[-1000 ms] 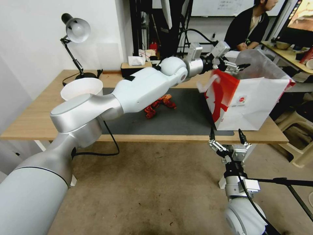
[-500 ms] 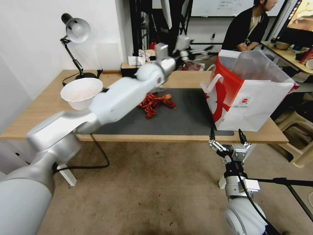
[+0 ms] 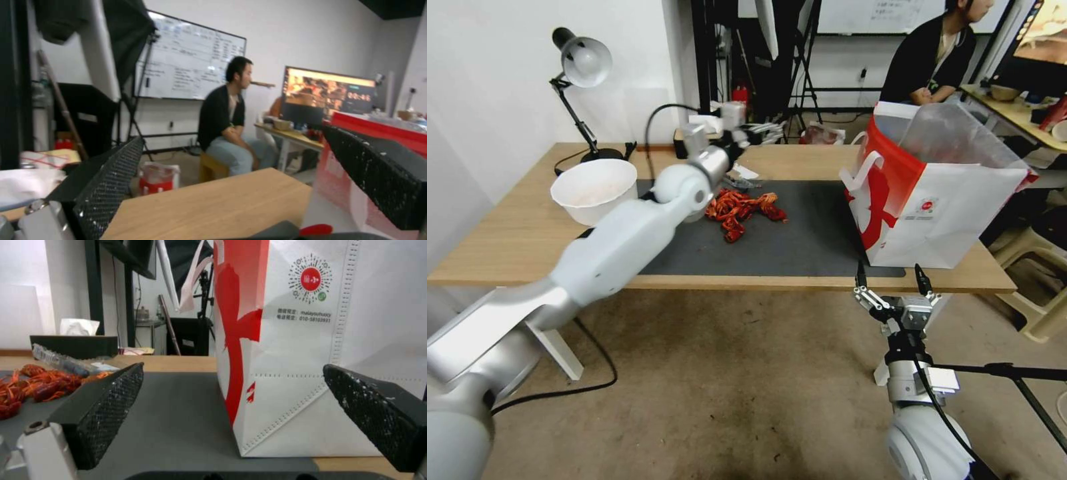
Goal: Pick up the trash from the table and place it into the takeout bag.
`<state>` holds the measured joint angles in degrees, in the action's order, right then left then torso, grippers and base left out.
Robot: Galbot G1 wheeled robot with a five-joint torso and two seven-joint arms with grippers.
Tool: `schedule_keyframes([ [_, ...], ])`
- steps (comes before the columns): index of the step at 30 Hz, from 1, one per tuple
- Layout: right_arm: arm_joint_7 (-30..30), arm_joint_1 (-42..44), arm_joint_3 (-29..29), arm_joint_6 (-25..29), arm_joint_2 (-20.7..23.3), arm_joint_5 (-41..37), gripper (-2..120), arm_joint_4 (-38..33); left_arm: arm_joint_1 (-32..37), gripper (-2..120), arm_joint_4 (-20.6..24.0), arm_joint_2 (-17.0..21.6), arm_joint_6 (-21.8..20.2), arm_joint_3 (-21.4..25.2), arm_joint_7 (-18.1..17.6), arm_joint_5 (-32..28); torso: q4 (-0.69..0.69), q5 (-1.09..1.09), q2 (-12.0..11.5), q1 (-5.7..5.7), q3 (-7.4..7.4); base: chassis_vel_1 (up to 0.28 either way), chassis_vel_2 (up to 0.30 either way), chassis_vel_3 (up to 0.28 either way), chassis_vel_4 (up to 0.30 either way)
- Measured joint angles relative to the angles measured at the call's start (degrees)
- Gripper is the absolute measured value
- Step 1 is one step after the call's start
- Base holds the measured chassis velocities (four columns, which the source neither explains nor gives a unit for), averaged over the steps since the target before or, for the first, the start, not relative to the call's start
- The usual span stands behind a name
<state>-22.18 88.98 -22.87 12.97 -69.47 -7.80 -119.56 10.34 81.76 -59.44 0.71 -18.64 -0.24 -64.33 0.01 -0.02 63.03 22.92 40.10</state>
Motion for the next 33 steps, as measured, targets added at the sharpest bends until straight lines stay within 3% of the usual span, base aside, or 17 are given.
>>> schedule_keyframes([
  [2, 0.0, 0.03, -0.01, 0.0, 0.01, 0.03, 100, 0.0, 3.45, 100, 2.96, 2.59, -0.2, 3.34, -0.19, 1.32, 0.0, 0.0, 0.0, 0.0, 0.0, 0.0, 0.0, 0.0, 0.0],
  [13, 0.11, 0.02, 0.56, 0.02, 0.01, 0.37, 100, 0.16, 16.21, 100, 10.75, 8.39, -0.34, 12.61, -0.21, 6.88, -0.02, 0.0, -0.01, 0.0, 0.0, 0.0, 0.0, 0.0, 0.0],
  [14, 0.18, 0.01, 0.7, 0.03, 0.07, 0.41, 100, 0.24, 19.57, 100, 12.79, 9.42, -0.47, 15.0, -0.39, 8.07, -0.02, 0.0, -0.01, 0.0, 0.0, 0.0, 0.0, 0.0, 0.0],
  [23, 0.26, 0.06, 0.94, 0.13, 0.13, 0.59, 100, 0.33, 29.51, 100, 18.96, 10.82, -0.85, 22.88, -1.57, 11.62, -0.02, 0.02, -0.01, 0.0, 0.0, 0.0, 0.0, 0.0, 0.0],
  [33, 0.37, 0.2, 1.25, 0.27, -0.11, 1.0, 100, 0.51, 44.34, 100, 25.51, 9.85, 0.19, 33.16, -3.71, 20.95, 0.0, 0.0, -0.01, -0.01, 0.0, 0.0, 0.0, 0.0, 0.0],
])
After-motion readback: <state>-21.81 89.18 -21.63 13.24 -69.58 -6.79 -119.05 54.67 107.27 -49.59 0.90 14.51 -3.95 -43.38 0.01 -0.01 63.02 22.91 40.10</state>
